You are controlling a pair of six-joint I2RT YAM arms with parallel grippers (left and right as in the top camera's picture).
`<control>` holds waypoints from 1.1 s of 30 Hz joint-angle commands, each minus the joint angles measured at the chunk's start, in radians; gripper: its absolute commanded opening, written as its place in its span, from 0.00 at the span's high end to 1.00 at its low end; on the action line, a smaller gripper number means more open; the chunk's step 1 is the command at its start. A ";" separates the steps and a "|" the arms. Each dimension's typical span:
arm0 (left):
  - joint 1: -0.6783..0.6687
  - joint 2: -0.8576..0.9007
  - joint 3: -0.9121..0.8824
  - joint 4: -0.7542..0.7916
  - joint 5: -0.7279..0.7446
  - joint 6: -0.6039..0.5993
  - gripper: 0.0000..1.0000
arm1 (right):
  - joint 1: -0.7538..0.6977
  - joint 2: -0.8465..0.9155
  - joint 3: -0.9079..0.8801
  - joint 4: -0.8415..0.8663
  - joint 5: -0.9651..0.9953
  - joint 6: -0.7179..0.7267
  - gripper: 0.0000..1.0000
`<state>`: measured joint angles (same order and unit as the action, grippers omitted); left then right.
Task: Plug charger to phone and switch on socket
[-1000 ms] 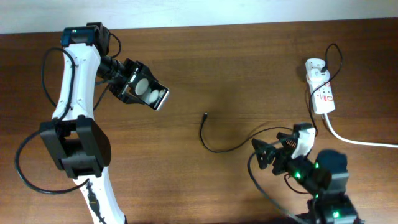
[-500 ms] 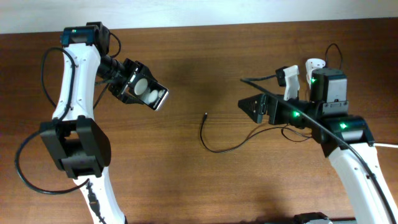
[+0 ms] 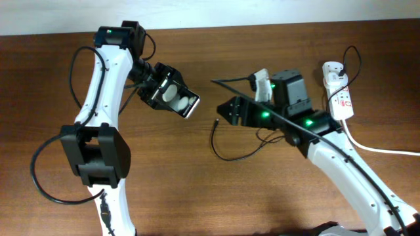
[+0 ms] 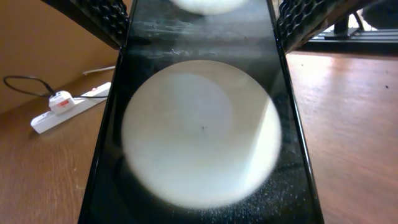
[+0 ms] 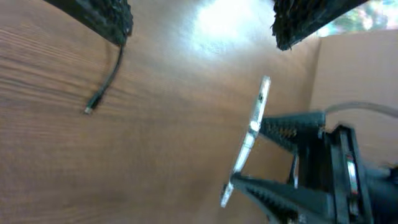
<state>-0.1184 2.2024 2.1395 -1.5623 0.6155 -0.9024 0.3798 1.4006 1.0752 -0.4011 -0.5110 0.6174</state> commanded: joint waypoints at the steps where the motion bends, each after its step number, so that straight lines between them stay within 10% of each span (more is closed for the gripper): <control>1: -0.039 0.002 0.020 -0.001 0.016 -0.082 0.71 | 0.074 0.019 0.013 0.074 0.146 0.168 0.26; 33: -0.154 0.002 0.020 0.002 0.016 -0.108 0.46 | 0.176 0.227 0.013 0.291 0.204 0.309 0.90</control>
<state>-0.2691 2.2021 2.1395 -1.5532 0.6205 -0.9920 0.5488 1.6188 1.0756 -0.1104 -0.3107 0.9726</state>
